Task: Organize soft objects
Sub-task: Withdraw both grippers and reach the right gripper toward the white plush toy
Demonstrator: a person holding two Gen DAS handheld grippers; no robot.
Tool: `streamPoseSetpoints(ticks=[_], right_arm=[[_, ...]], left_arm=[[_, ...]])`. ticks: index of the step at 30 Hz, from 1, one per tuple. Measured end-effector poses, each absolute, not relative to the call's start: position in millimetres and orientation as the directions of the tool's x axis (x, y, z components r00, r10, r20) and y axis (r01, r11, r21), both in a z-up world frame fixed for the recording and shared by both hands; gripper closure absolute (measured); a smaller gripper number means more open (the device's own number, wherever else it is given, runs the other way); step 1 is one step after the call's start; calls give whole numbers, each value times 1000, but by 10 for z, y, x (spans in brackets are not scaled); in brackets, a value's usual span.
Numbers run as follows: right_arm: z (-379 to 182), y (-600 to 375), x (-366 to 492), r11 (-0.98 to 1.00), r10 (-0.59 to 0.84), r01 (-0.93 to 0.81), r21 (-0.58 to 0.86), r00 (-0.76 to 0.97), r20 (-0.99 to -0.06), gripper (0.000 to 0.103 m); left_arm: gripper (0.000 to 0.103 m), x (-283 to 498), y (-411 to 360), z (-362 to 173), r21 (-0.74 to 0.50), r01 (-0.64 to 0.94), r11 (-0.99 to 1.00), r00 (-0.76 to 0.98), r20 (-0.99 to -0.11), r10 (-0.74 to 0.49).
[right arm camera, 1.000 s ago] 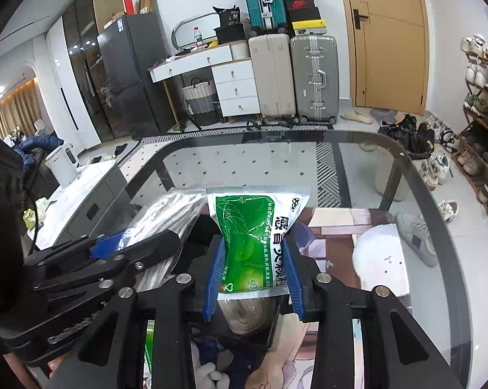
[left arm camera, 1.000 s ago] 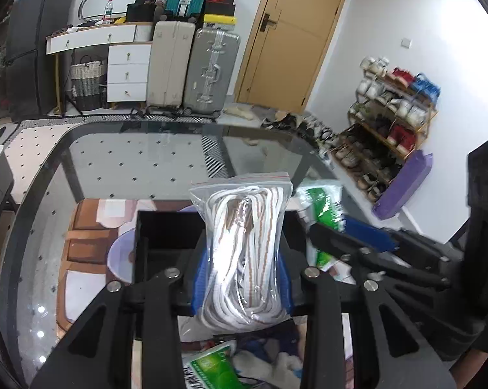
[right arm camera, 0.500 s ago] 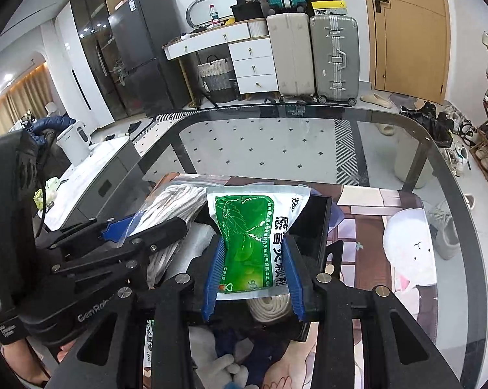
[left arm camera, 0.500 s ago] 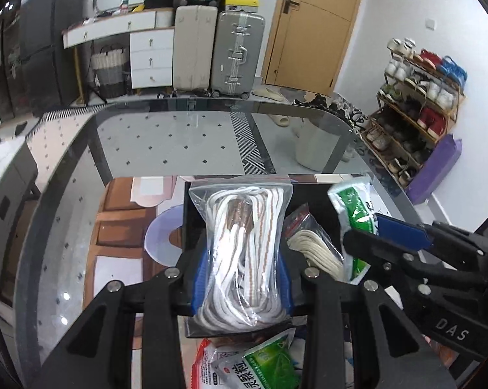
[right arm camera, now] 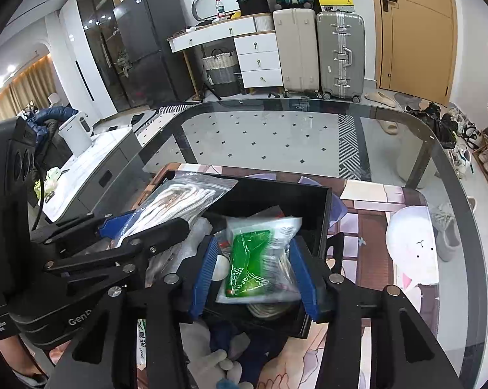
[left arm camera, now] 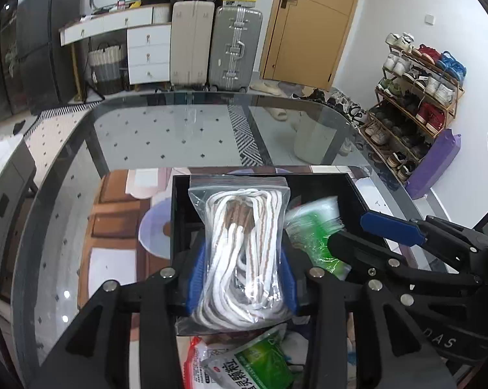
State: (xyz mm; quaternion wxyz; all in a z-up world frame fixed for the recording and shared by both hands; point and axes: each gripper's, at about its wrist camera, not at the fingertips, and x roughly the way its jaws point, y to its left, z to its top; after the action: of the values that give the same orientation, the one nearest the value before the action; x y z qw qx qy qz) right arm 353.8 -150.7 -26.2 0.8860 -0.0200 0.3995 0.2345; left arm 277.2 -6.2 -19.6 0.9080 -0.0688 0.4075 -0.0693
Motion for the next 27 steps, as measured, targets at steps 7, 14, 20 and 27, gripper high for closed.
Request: streamPoseSetpoints(ticks=[7,14,20,27], right_arm=[[-185,-1625,3455,876,428,-451,170,567,-704,54],[-126,-1687,3232,854,443,-498,150,548,-709,54],[-225,-1699,3000,822,444,-556,124,489,-751,54],[-445,-1662,2793,784,443,-608,125,409,-798,54]], left_arm=[[39,2682,-23,-129,-197,80,977,663,-722,-200],[25,2449,44,48,-208,73,975,688,-697,-200],[25,2098,26,58,-126,62,990,703,-699,-133],[25,1929,-14,-254,-94,80,992,640,-759,-123]])
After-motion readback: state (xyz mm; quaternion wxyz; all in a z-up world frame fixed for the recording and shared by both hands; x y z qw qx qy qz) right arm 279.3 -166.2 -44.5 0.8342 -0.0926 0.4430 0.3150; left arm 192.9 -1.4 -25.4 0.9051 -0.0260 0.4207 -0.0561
